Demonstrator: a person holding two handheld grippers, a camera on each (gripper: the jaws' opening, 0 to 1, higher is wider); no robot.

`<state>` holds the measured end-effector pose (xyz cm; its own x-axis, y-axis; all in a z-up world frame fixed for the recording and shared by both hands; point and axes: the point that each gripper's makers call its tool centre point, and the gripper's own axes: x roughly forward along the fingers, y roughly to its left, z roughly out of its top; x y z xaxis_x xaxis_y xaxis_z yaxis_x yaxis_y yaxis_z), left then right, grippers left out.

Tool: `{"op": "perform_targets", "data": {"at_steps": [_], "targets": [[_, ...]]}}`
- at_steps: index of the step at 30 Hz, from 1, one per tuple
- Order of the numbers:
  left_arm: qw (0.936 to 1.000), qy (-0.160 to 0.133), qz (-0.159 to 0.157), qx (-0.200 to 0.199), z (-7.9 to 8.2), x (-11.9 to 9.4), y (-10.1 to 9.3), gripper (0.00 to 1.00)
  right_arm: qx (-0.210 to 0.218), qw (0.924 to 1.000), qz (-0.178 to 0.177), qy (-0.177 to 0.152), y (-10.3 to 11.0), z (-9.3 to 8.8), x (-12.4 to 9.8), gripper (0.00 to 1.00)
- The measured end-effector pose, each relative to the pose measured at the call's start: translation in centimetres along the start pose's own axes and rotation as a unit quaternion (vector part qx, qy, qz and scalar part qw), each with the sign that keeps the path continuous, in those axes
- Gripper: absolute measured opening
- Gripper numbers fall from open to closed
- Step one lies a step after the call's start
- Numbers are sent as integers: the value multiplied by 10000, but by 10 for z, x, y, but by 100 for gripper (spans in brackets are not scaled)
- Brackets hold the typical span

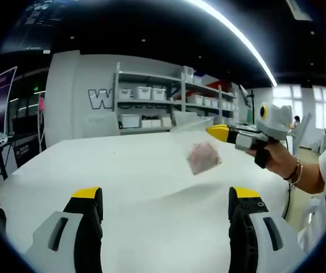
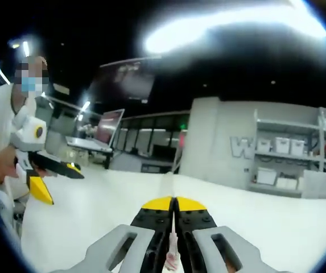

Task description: Open the resealable bag by pulling the two sides of the seal apart until the entire bag opening is separated and visibly accessible.

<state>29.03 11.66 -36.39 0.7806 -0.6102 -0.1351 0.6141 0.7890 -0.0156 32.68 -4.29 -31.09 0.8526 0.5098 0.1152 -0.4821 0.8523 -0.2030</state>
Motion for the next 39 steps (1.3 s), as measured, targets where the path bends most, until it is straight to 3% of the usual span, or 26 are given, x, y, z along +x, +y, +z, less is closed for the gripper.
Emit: {"op": "perform_targets", "data": {"at_steps": [13,18,21,26,28,39], "targets": [[10000,13,-32,19,-2,-3,-4,89,168,9998,38,-73,8,3,-15,0],[10000,37,-62,27,-3,-3,-6,89,218,9997,68,-105,11,5,-12,0],[10000,42,-71,27,-3,-3,-7,89,239,9996,98,-142,19,7,-26,0],[9999,78,-94,43,-5,-2,-9,89,338,9992,123,-153,18,5,-20,0],[9999,80,-86,40,-6,-2,-9,89,424,9988,167,-175,27,6,-32,0],[9998,164,-126,-15,-15,0,-11,88,533,9980,243,-256,43,7,-51,0]]}}
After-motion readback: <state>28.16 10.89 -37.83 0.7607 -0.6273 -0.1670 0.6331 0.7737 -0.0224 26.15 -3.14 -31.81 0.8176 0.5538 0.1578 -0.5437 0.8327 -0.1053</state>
